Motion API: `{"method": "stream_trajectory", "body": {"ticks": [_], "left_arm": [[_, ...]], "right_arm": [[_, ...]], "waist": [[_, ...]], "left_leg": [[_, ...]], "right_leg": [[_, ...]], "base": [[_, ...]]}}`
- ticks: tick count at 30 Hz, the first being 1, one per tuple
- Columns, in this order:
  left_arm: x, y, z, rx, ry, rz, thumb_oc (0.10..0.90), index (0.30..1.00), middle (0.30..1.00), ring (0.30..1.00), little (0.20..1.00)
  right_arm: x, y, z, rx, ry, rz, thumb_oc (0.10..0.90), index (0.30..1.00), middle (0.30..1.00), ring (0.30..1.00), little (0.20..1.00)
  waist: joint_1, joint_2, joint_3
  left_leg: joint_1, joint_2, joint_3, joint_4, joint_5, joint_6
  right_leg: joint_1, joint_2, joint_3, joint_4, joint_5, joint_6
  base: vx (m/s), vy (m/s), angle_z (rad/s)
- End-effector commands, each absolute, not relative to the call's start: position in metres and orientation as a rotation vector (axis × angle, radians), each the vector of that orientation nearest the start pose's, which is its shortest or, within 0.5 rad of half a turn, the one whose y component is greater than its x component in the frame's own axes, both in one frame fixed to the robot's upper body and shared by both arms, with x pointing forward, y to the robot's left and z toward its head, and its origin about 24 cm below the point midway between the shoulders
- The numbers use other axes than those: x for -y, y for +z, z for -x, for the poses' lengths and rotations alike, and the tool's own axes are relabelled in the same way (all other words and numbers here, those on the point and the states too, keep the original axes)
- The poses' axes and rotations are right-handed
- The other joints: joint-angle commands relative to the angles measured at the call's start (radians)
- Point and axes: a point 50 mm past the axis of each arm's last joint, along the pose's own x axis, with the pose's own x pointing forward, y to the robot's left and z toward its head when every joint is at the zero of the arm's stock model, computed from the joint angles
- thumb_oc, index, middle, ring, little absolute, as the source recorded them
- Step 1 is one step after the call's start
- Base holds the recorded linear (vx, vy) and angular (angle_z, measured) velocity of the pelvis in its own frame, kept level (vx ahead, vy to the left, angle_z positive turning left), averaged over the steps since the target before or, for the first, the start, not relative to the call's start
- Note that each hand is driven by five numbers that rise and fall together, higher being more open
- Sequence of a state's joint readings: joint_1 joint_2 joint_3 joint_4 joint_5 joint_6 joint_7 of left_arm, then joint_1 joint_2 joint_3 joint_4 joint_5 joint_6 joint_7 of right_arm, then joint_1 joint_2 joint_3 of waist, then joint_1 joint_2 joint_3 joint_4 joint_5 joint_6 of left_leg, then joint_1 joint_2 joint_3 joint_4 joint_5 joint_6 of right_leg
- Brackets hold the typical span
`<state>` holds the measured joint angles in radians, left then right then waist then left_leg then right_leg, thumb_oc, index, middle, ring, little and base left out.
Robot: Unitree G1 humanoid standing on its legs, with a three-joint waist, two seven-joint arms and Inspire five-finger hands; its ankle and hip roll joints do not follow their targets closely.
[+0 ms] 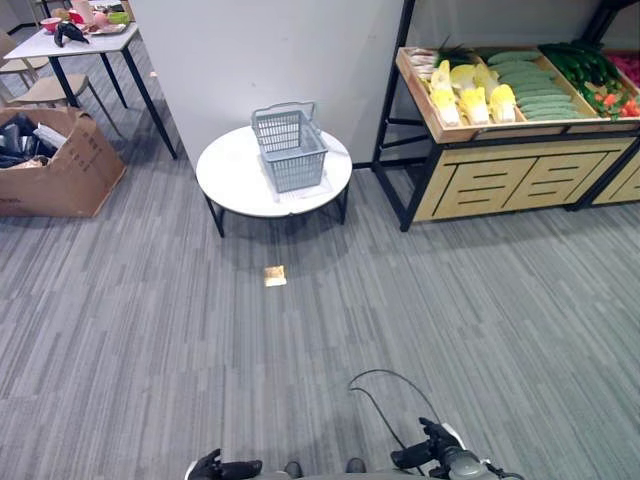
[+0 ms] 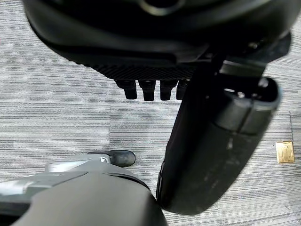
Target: Get the vegetables into the basket
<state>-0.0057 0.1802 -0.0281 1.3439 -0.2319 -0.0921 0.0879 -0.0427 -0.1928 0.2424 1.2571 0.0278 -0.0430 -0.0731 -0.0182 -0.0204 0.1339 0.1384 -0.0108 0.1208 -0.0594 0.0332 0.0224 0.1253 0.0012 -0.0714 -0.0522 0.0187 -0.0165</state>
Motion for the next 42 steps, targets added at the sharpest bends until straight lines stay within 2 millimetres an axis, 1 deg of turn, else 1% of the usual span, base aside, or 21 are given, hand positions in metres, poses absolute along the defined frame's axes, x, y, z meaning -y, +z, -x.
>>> {"method": "stream_trajectory", "body": {"ticks": [1,3,5,6,8,10,14,18,23,26,27,29,30,31,33,36,38,39,40,41,42], "left_arm": [[-0.217,-0.172,-0.057,-1.3,0.264,-0.108,0.9,1.0,1.0,1.0,1.0],[-0.217,-0.173,-0.048,-1.328,0.277,-0.11,0.9,1.0,1.0,1.0,1.0],[-0.214,-0.174,-0.046,-1.335,0.273,-0.085,0.9,1.0,1.0,1.0,1.0],[-0.212,-0.174,-0.052,-1.315,0.254,-0.078,0.9,1.0,1.0,1.0,1.0],[-0.214,-0.173,-0.053,-1.316,0.253,-0.092,0.9,1.0,1.0,1.0,1.0],[-0.216,-0.174,-0.046,-1.342,0.247,-0.114,0.9,1.0,1.0,1.0,1.0],[-0.216,-0.174,-0.046,-1.344,0.236,-0.119,0.9,1.0,1.0,1.0,1.0],[-0.223,-0.171,-0.06,-1.294,0.237,-0.149,0.9,1.0,1.0,1.0,1.0],[-0.222,-0.17,-0.065,-1.285,0.217,-0.162,0.9,1.0,1.0,1.0,1.0],[-0.222,-0.17,-0.065,-1.285,0.21,-0.168,0.9,1.0,1.0,1.0,1.0],[-0.223,-0.17,-0.066,-1.284,0.207,-0.175,0.9,1.0,1.0,1.0,1.0],[-0.224,-0.169,-0.068,-1.279,0.201,-0.187,0.9,1.0,1.0,1.0,1.0],[-0.225,-0.168,-0.072,-1.268,0.206,-0.189,0.9,1.0,1.0,1.0,1.0],[-0.227,-0.167,-0.078,-1.251,0.201,-0.202,0.9,1.0,1.0,1.0,1.0],[-0.227,-0.166,-0.081,-1.244,0.197,-0.208,0.9,1.0,1.0,1.0,1.0],[-0.226,-0.165,-0.087,-1.229,0.186,-0.22,0.9,1.0,1.0,1.0,1.0],[-0.225,-0.165,-0.09,-1.219,0.184,-0.218,0.9,1.0,1.0,1.0,1.0],[-0.224,-0.164,-0.092,-1.212,0.184,-0.21,0.9,1.0,1.0,1.0,1.0],[-0.222,-0.164,-0.096,-1.201,0.188,-0.192,0.9,1.0,1.0,1.0,1.0],[-0.222,-0.164,-0.096,-1.201,0.188,-0.192,0.9,1.0,1.0,1.0,1.0],[-0.217,-0.165,-0.096,-1.198,0.175,-0.18,0.9,1.0,1.0,1.0,1.0]], "right_arm": [[0.207,-0.169,-0.083,-1.256,0.072,0.384,0.9,1.0,1.0,1.0,1.0],[0.207,-0.17,-0.083,-1.262,0.091,0.414,0.9,1.0,1.0,1.0,1.0],[0.207,-0.169,-0.083,-1.26,0.103,0.425,0.9,1.0,1.0,1.0,1.0],[0.207,-0.169,-0.084,-1.256,0.112,0.432,0.9,1.0,1.0,1.0,1.0],[0.208,-0.169,-0.084,-1.256,0.11,0.437,0.9,1.0,1.0,1.0,1.0],[0.209,-0.169,-0.084,-1.256,0.119,0.449,0.9,1.0,1.0,1.0,1.0],[0.211,-0.169,-0.083,-1.261,0.133,0.462,0.9,1.0,1.0,1.0,1.0],[0.221,-0.166,-0.087,-1.246,0.1,0.456,0.9,1.0,1.0,1.0,1.0],[0.222,-0.166,-0.086,-1.253,0.094,0.45,0.9,1.0,1.0,1.0,1.0],[0.223,-0.164,-0.092,-1.235,0.098,0.458,0.9,1.0,1.0,1.0,1.0],[0.223,-0.163,-0.097,-1.215,0.101,0.464,0.9,1.0,1.0,1.0,1.0],[0.225,-0.161,-0.101,-1.201,0.09,0.465,0.9,1.0,1.0,1.0,1.0],[0.227,-0.159,-0.109,-1.177,0.082,0.469,0.9,1.0,1.0,1.0,1.0],[0.229,-0.156,-0.117,-1.154,0.085,0.49,0.9,1.0,1.0,1.0,1.0],[0.23,-0.155,-0.121,-1.142,0.085,0.494,0.9,1.0,1.0,1.0,1.0],[0.234,-0.153,-0.121,-1.141,0.064,0.499,0.9,1.0,1.0,1.0,1.0],[0.239,-0.152,-0.121,-1.139,0.044,0.499,0.9,1.0,1.0,1.0,1.0],[0.242,-0.151,-0.121,-1.138,0.031,0.499,0.9,1.0,1.0,1.0,1.0],[0.245,-0.151,-0.12,-1.147,0.024,0.503,0.9,1.0,1.0,1.0,1.0],[0.245,-0.151,-0.12,-1.146,0.024,0.503,0.9,1.0,1.0,1.0,1.0],[0.248,-0.152,-0.116,-1.164,0.019,0.513,0.9,1.0,1.0,1.0,1.0]], "waist": [[-0.009,-0.018,0.01],[-0.005,-0.018,0.009],[-0.002,-0.017,0.01],[-0.004,-0.019,0.011],[-0.005,-0.02,0.013],[-0.004,-0.022,0.015],[-0.006,-0.022,0.02],[-0.008,-0.024,0.029],[-0.01,-0.024,0.023],[-0.011,-0.024,0.021],[-0.011,-0.024,0.024],[-0.014,-0.021,0.031],[-0.017,-0.016,0.046],[-0.022,-0.008,0.072],[-0.023,-0.006,0.082],[-0.027,-0.002,0.096],[-0.032,-0.006,0.107],[-0.031,-0.007,0.118],[-0.022,-0.005,0.133],[-0.023,-0.006,0.133],[-0.007,-0.002,0.136]], "left_leg": [[0.031,0.107,-0.033,-0.028,-0.036,-0.093],[0.031,0.109,-0.035,-0.028,-0.034,-0.095],[0.033,0.112,-0.035,-0.028,-0.033,-0.097],[0.034,0.116,-0.035,-0.028,-0.03,-0.098],[0.034,0.118,-0.033,-0.028,-0.029,-0.099],[0.037,0.122,-0.032,-0.028,-0.028,-0.1],[0.037,0.126,-0.029,-0.028,-0.025,-0.104],[0.034,0.13,-0.026,-0.028,-0.021,-0.105],[0.036,0.127,-0.027,-0.028,-0.025,-0.102],[0.037,0.126,-0.028,-0.028,-0.03,-0.101],[0.035,0.127,-0.03,-0.028,-0.03,-0.101],[0.032,0.13,-0.03,-0.028,-0.028,-0.102],[0.023,0.139,-0.031,-0.027,-0.022,-0.104],[-0.003,0.155,-0.031,-0.014,-0.011,-0.111],[-0.016,0.16,-0.033,-0.006,-0.003,-0.117],[-0.046,0.164,-0.049,0.006,0.016,-0.127],[-0.092,0.167,-0.059,0.113,-0.001,-0.132],[-0.12,0.159,-0.067,0.174,-0.005,-0.136],[-0.142,0.137,-0.097,0.189,0.008,-0.132],[-0.142,0.137,-0.098,0.19,0.008,-0.132],[-0.269,0.109,-0.125,0.11,0.059,-0.118]], "right_leg": [[0.035,-0.108,0.04,-0.035,0.03,0.132],[0.036,-0.106,0.038,-0.035,0.028,0.131],[0.038,-0.103,0.034,-0.035,0.026,0.131],[0.039,-0.099,0.035,-0.035,0.025,0.129],[0.039,-0.098,0.035,-0.035,0.024,0.128],[0.04,-0.093,0.039,-0.035,0.023,0.126],[0.038,-0.089,0.041,-0.035,0.022,0.123],[0.034,-0.088,0.042,-0.035,0.024,0.124],[0.039,-0.091,0.041,-0.035,0.02,0.123],[0.038,-0.091,0.046,-0.035,0.019,0.123],[0.034,-0.091,0.048,-0.033,0.018,0.122],[0.025,-0.088,0.05,-0.019,0.011,0.119],[-0.005,-0.08,0.056,0.021,-0.002,0.113],[-0.057,-0.063,0.057,0.074,-0.017,0.102],[-0.067,-0.056,0.061,0.078,-0.018,0.096],[-0.068,-0.05,0.041,0.065,-0.019,0.086],[-0.067,-0.051,0.035,0.071,-0.028,0.075],[-0.062,-0.052,0.035,0.072,-0.032,0.068],[-0.05,-0.053,0.035,0.063,-0.033,0.066],[-0.049,-0.054,0.034,0.062,-0.033,0.066],[-0.03,-0.072,0.03,0.036,-0.038,0.081]], "base": [[0.0,0.0,0.0],[0.0,0.0,0.0],[0.0,-0.021,0.01],[0.0,-0.036,0.01],[0.0,-0.021,0.0],[0.01,-0.021,0.0],[0.0,-0.019,-0.01],[0.0,-0.01,-0.01],[0.01,0.003,0.0],[0.01,0.004,0.0],[0.0,0.0,0.0],[-0.02,-0.029,0.0],[-0.1,-0.14,0.0],[-0.1,-0.132,0.0],[-0.07,-0.12,0.03],[-0.02,-0.124,0.05],[0.01,-0.112,0.19],[0.03,-0.085,0.23],[0.03,-0.048,0.19],[0.15,0.065,0.1],[0.12,0.084,0.1]]}}
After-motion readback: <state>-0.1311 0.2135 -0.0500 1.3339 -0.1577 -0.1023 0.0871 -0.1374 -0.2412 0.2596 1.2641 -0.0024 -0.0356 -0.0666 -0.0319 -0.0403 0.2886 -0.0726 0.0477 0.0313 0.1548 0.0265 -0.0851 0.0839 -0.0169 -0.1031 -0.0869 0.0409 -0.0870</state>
